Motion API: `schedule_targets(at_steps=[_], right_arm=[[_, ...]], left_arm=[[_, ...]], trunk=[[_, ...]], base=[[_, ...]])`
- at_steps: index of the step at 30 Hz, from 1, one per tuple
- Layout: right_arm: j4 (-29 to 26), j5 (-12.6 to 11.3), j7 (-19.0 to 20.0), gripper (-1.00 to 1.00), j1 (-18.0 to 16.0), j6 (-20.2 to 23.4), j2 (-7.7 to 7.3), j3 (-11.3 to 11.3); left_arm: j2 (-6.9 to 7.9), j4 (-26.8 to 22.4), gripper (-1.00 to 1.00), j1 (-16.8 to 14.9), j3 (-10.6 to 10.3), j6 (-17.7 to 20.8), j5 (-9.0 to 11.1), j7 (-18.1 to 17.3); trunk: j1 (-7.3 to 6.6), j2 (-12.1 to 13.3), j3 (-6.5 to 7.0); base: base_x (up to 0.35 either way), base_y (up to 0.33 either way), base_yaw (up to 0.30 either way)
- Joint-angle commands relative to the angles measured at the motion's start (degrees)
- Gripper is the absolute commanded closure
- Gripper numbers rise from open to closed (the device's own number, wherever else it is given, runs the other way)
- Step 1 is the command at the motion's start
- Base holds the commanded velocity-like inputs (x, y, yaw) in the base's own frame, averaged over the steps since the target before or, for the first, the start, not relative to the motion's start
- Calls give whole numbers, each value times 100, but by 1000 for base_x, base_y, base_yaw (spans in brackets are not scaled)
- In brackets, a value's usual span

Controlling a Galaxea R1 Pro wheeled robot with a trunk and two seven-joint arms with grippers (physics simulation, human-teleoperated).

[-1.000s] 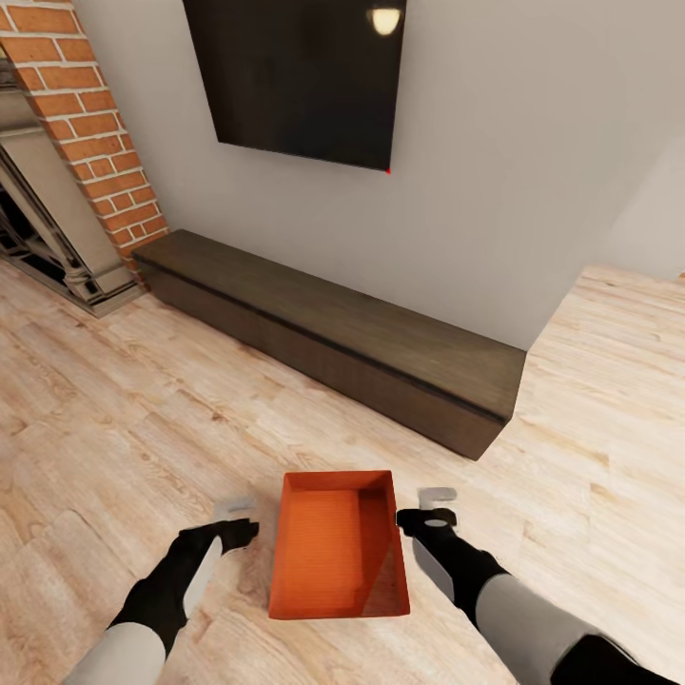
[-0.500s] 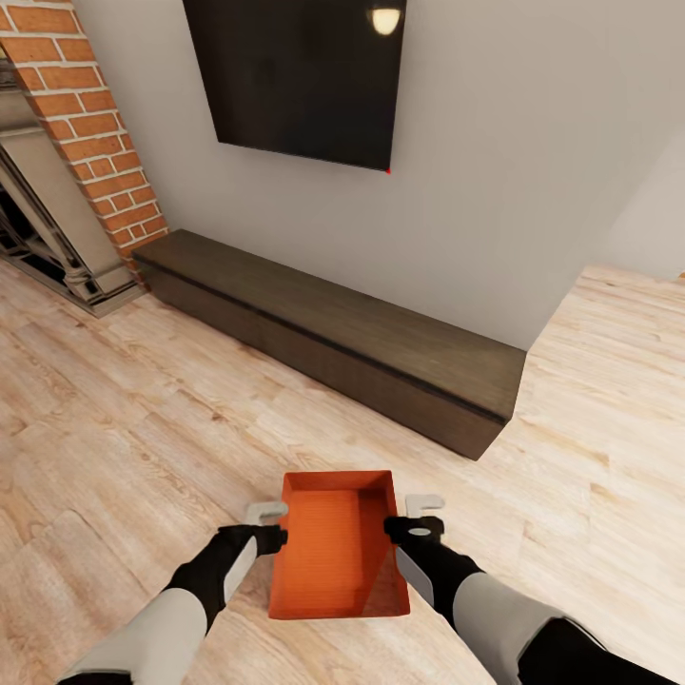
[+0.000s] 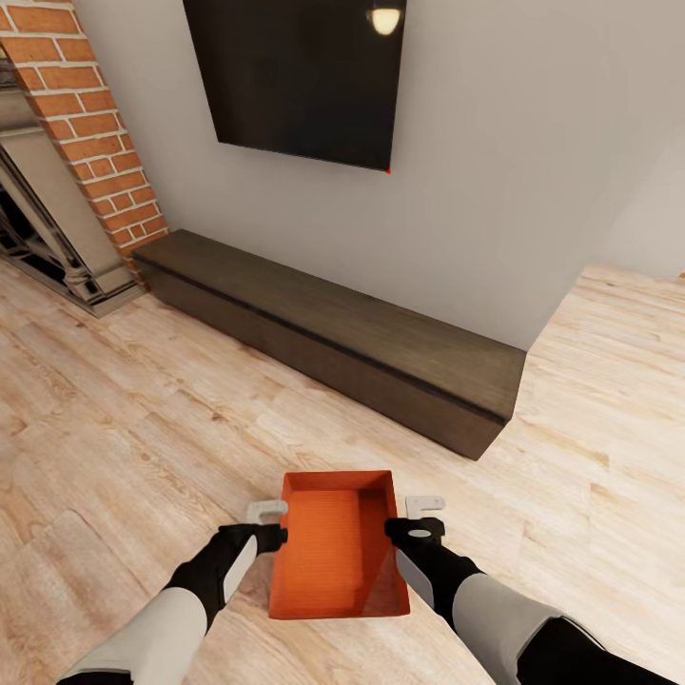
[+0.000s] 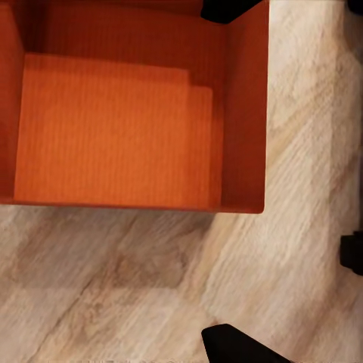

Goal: Move the two storage containers from the living room to the garage. In the garage, place one container on the floor and stack the other container on top of it (either order is fine).

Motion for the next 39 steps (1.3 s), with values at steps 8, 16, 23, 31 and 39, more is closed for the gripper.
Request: schedule_targets(at_steps=[8,16,23,31,39], right_arm=[[-17,-19,-31,-100,-3,-15,4,48],[-24,-18,22,-100,-3,52,6,65],[-27,-39,17,-100,-3,55,-1,59],[-27,-7,23,-100,-3,53,-1,59],[-27,-15,24,-100,-3,53,-1,57]], left_arm=[[33,-107,-100,-42,9,18,45,21],[24,-239,-100,-44,15,102,46,28],[0,-246,-100,-44,23,127,50,72],[0,-242,-100,-44,24,127,53,44],[-8,-257,-100,-44,24,105,45,84]], trunk=[[0,-2,-4],[0,-2,-4],[66,-123,-58],[242,-444,-202],[329,-604,-273]], base=[[0,0,0],[0,0,0],[0,0,0],[0,0,0],[0,0,0]])
